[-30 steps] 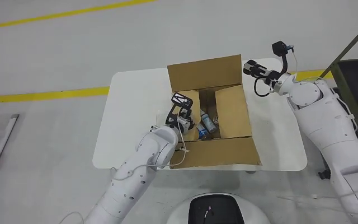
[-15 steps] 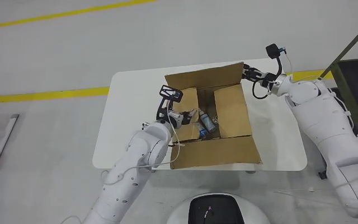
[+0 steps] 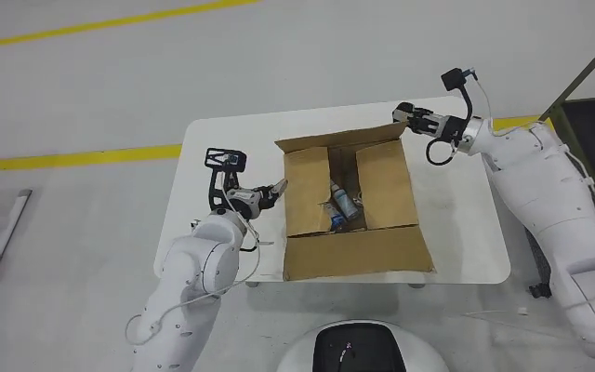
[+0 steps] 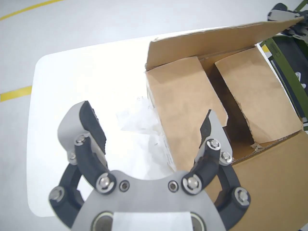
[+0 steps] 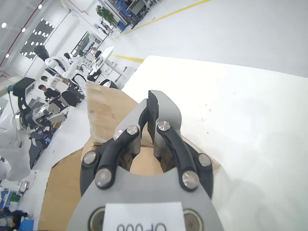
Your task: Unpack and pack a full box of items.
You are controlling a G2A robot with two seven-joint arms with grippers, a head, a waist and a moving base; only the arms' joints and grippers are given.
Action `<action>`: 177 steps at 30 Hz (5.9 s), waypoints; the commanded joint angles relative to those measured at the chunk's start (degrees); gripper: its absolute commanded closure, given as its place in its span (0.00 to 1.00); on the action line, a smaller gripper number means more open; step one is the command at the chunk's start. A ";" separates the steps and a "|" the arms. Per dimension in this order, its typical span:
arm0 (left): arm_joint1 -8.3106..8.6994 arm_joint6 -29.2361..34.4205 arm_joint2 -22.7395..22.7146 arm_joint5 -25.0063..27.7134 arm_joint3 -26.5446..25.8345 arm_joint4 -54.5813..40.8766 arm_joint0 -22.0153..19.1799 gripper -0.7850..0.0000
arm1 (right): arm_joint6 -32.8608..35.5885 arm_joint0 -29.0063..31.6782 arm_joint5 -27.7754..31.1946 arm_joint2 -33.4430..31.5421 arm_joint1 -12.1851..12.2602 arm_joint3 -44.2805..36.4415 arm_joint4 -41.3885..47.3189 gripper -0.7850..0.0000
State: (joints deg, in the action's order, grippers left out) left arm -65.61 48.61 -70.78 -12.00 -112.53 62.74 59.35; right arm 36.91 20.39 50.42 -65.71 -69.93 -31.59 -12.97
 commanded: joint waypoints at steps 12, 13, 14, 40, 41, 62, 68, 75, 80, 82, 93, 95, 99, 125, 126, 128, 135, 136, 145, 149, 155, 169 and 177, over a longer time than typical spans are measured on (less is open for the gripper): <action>-0.01 -0.16 -2.15 -3.41 -1.45 -0.65 2.51 0.00 | 1.23 4.32 4.71 1.72 1.88 -11.28 -10.07 1.00; -0.01 -0.16 -2.15 -3.41 -1.45 -0.65 2.51 0.00 | 1.27 5.15 4.53 1.65 2.03 -12.23 -9.83 1.00; -0.01 -0.16 -2.15 -3.41 -1.45 -0.65 2.51 0.00 | 1.59 5.96 3.86 1.71 2.16 -13.17 -9.91 1.00; 2.45 1.20 -14.02 11.32 -4.43 9.77 24.83 0.00 | -3.40 18.46 -11.05 1.20 3.69 -30.55 -14.23 1.00; 2.50 1.09 -14.16 12.48 -4.91 9.48 25.41 0.00 | -3.37 18.55 -11.18 1.20 3.71 -30.74 -14.21 1.00; 2.78 -3.65 -7.47 30.75 -9.78 8.30 21.56 0.00 | -2.77 18.92 -11.78 1.44 4.09 -32.16 -13.84 1.00; 2.04 -5.35 -5.39 24.47 -8.14 7.64 16.73 0.00 | -3.53 18.76 -11.55 -0.57 4.63 -34.78 -13.18 1.00; 0.81 -6.21 -0.89 15.82 -2.78 9.94 10.62 0.00 | -5.49 21.20 -13.52 -4.19 5.65 -42.67 -14.32 1.00; -0.26 -3.98 2.62 8.62 2.35 12.91 6.48 0.00 | -9.31 25.36 -17.72 -4.02 5.81 -49.83 -19.86 1.00; -0.64 -3.68 3.57 7.37 3.49 12.49 5.34 0.00 | -11.21 27.23 -19.32 -3.01 5.67 -51.77 -21.93 1.00; -1.47 -2.66 4.57 6.12 6.21 13.72 3.92 0.00 | -19.49 30.23 -30.96 5.20 3.89 -50.17 -36.78 1.00; -1.57 -2.44 4.50 5.81 6.24 13.97 3.93 0.00 | -20.19 30.04 -31.46 6.14 3.55 -49.48 -37.28 1.00; -1.62 -1.85 3.42 5.28 4.86 14.00 4.83 0.00 | -20.39 29.60 -31.70 6.85 3.13 -48.44 -37.24 1.00; -1.12 -10.95 -2.15 6.79 6.44 18.38 13.77 0.00 | -14.49 28.68 -29.06 5.09 2.27 -47.20 -30.80 1.00; -1.15 -11.93 -1.59 7.64 7.48 19.45 13.41 0.00 | -14.46 28.74 -29.17 5.08 2.25 -47.32 -30.83 1.00; -1.38 -13.73 -0.65 8.64 9.79 19.14 12.53 0.00 | -14.19 28.75 -29.29 5.12 2.19 -47.40 -30.89 1.00; -2.58 -19.45 2.88 10.50 18.92 16.94 6.95 0.00 | -13.69 28.76 -29.86 5.31 1.96 -47.71 -31.26 1.00; -2.78 -20.02 3.25 10.46 20.10 16.42 6.03 0.00 | -13.62 28.72 -29.93 5.31 1.93 -47.70 -31.30 1.00; -4.45 -27.47 4.80 8.76 27.15 10.55 0.97 0.00 | -13.61 28.37 -30.67 5.21 1.63 -47.78 -31.55 1.00; -4.92 -30.23 4.13 8.14 28.02 7.08 0.56 0.00 | -13.59 27.83 -30.63 5.18 1.49 -47.40 -31.89 1.00; -5.19 -32.22 2.79 8.19 28.17 4.36 0.78 0.00 | -13.82 27.49 -30.54 5.33 1.25 -47.10 -32.02 1.00; -5.74 -34.98 1.50 6.99 25.20 4.62 0.36 0.00 | -14.11 26.89 -29.79 5.19 0.86 -46.01 -32.45 1.00; -5.94 -34.23 1.89 8.21 22.85 8.33 -1.75 0.00 | -14.43 27.69 -29.53 4.95 0.80 -45.84 -33.14 1.00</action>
State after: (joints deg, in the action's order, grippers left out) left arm -71.55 14.27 -68.88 -4.03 -89.52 70.15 57.93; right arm 22.56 47.95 20.89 -60.73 -69.12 -77.47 -46.05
